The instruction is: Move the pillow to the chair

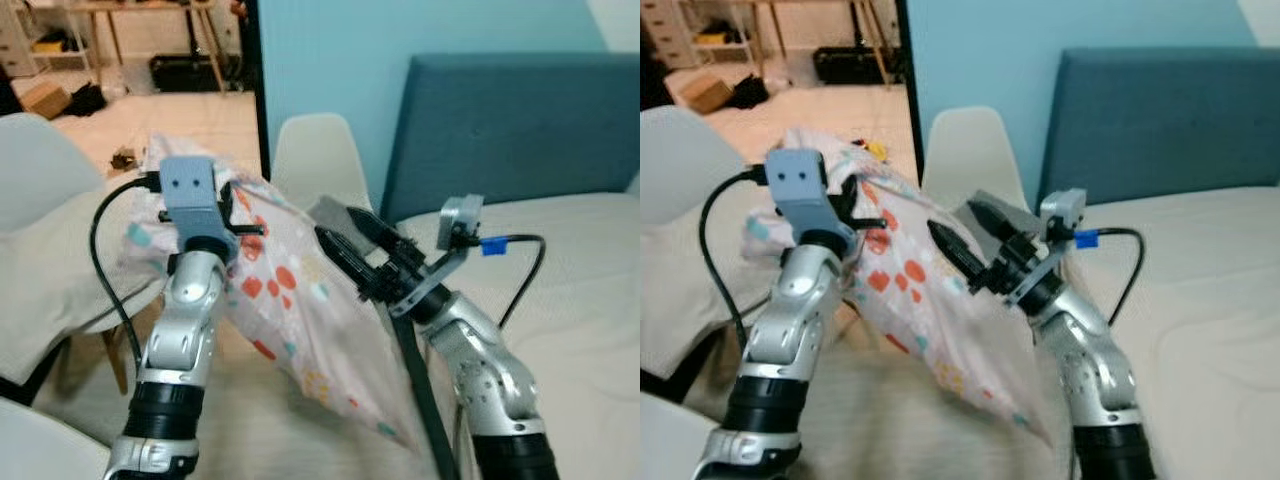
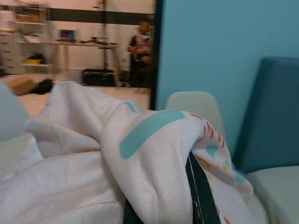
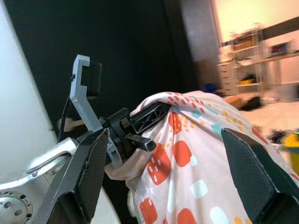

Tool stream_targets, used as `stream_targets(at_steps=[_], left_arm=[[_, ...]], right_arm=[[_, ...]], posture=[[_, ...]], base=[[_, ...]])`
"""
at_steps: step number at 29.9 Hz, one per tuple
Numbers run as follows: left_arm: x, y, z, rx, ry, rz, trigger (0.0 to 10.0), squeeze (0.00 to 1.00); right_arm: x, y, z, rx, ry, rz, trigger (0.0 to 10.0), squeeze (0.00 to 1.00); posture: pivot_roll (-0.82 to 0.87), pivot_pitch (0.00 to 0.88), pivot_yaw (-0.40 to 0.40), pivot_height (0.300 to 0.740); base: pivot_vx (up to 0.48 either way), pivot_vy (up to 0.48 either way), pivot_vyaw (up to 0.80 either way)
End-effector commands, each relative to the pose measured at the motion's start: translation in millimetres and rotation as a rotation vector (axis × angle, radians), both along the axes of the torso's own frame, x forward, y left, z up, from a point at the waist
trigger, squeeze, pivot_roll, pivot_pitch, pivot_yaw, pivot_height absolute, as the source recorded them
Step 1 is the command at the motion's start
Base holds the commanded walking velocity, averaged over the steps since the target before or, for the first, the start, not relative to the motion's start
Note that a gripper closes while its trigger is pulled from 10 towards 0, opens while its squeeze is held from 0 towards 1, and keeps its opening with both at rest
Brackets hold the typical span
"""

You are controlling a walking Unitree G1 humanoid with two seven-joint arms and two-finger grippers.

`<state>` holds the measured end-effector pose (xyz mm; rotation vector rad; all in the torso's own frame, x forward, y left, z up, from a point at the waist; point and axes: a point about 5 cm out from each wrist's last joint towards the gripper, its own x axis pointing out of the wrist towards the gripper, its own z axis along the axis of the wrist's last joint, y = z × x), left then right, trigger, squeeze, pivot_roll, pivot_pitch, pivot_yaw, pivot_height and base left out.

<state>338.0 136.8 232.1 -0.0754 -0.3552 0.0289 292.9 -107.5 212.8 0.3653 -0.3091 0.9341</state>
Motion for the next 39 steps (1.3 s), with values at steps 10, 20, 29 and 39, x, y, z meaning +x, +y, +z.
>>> stream_targets(at_steps=[10, 20, 29, 39], left_arm=[[-4.9, 6.1, 21.5, 0.034, -0.120, 0.056, 10.0, 0.00], [-5.6, 8.6, 22.9, 0.056, -0.127, 0.078, 10.0, 0.00], [-5.9, 14.5, 27.7, 0.077, -0.142, 0.109, 10.0, 0.00], [-8.3, 18.6, 32.9, 0.107, -0.165, 0.142, 10.0, 0.00]], right_arm=[[-5.1, 3.4, 3.9, 0.010, -0.020, 0.045, 10.0, 0.00], [-7.6, 5.2, 5.2, 0.020, -0.024, 0.072, 10.0, 0.00], [-9.3, 6.6, 5.1, 0.028, -0.025, 0.086, 10.0, 0.00], [-10.7, 7.1, 4.5, 0.029, -0.022, 0.103, 10.0, 0.00]], posture=[[0.03, 0.001, -0.011, 0.740], [0.03, 0.001, -0.007, 0.740], [0.04, 0.009, -0.008, 0.740], [0.04, 0.012, -0.010, 0.740]], base=[[0.000, 0.000, 0.79], [0.000, 0.000, 0.79], [0.000, 0.000, 0.79], [0.000, 0.000, 0.79]])
